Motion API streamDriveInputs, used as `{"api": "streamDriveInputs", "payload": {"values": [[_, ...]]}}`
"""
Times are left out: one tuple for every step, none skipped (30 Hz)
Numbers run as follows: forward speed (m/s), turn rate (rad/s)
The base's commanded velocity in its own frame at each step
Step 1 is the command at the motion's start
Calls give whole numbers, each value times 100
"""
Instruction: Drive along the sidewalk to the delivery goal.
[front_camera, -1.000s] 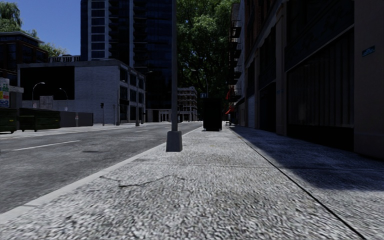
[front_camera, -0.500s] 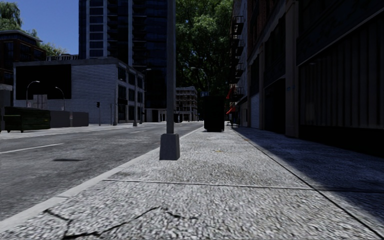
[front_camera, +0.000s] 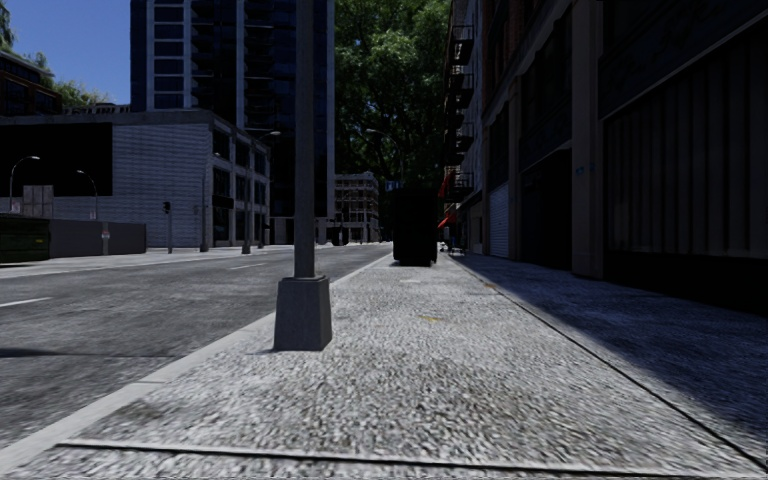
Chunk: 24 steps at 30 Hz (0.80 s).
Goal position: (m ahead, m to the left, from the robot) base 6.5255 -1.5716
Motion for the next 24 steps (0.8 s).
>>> {"api": "streamDriveInputs", "payload": {"values": [[191, 0], [190, -9], [190, -9], [189, -27], [187, -37], [186, -41], [186, -41], [186, -41], [186, -41], [186, -41], [186, -31], [186, -5], [186, 0], [186, 0], [186, 0], [186, 0], [186, 0], [186, 0], [186, 0], [186, 0], [185, 0], [185, 0], [185, 0], [184, 0]]}}
